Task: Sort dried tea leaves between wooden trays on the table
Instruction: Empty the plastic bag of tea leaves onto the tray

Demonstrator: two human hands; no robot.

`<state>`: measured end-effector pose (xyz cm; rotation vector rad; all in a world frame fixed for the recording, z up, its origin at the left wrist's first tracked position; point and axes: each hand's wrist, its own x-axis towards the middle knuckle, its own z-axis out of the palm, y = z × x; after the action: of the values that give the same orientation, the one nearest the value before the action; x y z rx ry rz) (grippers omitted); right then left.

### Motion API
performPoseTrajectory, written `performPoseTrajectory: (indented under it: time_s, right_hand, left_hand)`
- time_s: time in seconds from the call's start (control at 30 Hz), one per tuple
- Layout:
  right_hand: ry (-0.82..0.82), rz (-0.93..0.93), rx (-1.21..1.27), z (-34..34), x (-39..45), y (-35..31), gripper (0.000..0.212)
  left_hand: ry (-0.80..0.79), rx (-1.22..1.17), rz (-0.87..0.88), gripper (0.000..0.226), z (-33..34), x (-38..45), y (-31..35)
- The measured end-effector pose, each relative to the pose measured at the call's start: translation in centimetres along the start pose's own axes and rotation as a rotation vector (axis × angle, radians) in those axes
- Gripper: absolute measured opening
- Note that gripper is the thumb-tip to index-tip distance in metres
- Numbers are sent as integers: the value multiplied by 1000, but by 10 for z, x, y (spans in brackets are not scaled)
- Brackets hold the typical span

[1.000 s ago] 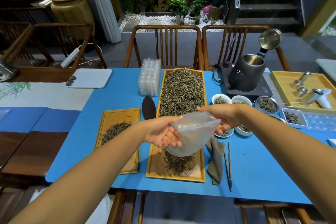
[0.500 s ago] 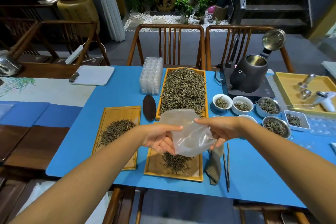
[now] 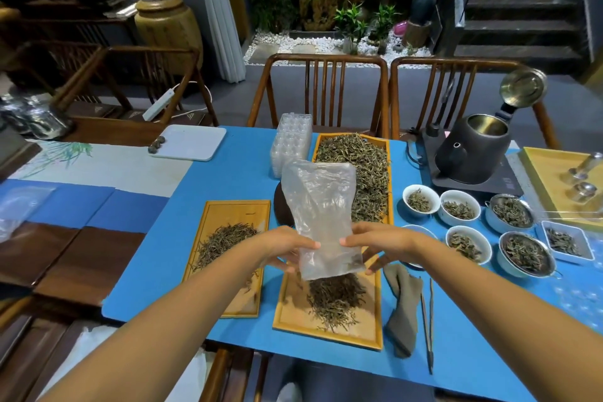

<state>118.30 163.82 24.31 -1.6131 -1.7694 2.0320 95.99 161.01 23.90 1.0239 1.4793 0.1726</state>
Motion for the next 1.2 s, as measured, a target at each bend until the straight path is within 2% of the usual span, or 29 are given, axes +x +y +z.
performPoseTrajectory:
  time_s: [0.1, 0.2, 0.33, 0.47, 0.6, 0.9, 1.2]
  right_hand:
    - [-6, -1, -18, 8, 23, -10, 40]
    - [36, -13, -63, 16, 50, -23, 48]
    - [131, -91, -133, 24, 92, -38, 57]
    - [218, -134, -59, 27, 131, -54, 65]
    - [344, -117, -32, 27, 169, -65, 59]
    - [447, -53, -55, 15, 222, -69, 48]
    - [455, 40, -79, 6, 238, -63, 49]
  left_hand:
    - [67, -34, 7, 32, -17, 9, -2]
    - [100, -61, 15, 22, -38, 22, -5]
    - [168, -121, 55, 25, -71, 47, -7]
    - [282, -104, 81, 24, -103, 82, -8]
    - [355, -73, 83, 26, -132, 117, -4]
    - [321, -86, 121, 33, -160, 184, 2]
    - [212, -138, 117, 48, -159, 204, -7]
